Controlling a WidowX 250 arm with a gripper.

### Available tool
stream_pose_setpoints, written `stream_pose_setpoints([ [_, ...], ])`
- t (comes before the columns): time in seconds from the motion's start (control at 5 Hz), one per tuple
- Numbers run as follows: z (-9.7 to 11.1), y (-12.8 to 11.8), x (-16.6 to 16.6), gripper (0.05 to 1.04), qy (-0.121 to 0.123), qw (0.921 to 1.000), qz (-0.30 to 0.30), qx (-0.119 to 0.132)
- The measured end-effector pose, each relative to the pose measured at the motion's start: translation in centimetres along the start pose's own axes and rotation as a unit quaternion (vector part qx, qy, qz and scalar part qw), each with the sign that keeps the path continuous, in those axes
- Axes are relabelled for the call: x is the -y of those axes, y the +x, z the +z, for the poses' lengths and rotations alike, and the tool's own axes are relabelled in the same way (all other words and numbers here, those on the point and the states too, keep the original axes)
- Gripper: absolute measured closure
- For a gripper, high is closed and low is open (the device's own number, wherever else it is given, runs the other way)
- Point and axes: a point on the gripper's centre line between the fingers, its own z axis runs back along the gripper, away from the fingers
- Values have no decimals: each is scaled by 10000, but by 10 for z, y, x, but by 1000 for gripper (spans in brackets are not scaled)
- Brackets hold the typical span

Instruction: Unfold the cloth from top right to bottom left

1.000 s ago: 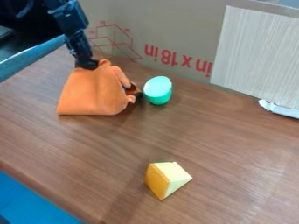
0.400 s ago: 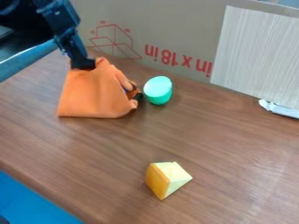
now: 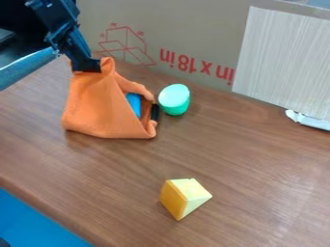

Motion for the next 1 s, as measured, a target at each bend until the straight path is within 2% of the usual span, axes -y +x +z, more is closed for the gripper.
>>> stream_pose_setpoints([
  [0.4, 13, 14, 60, 1034, -56, 9984, -541, 143],
  [0.6, 8, 17, 95, 1034, -207, 9969, -748, 148],
  [1.0, -11, 12, 163, 1034, -430, 9918, -1201, -60],
])
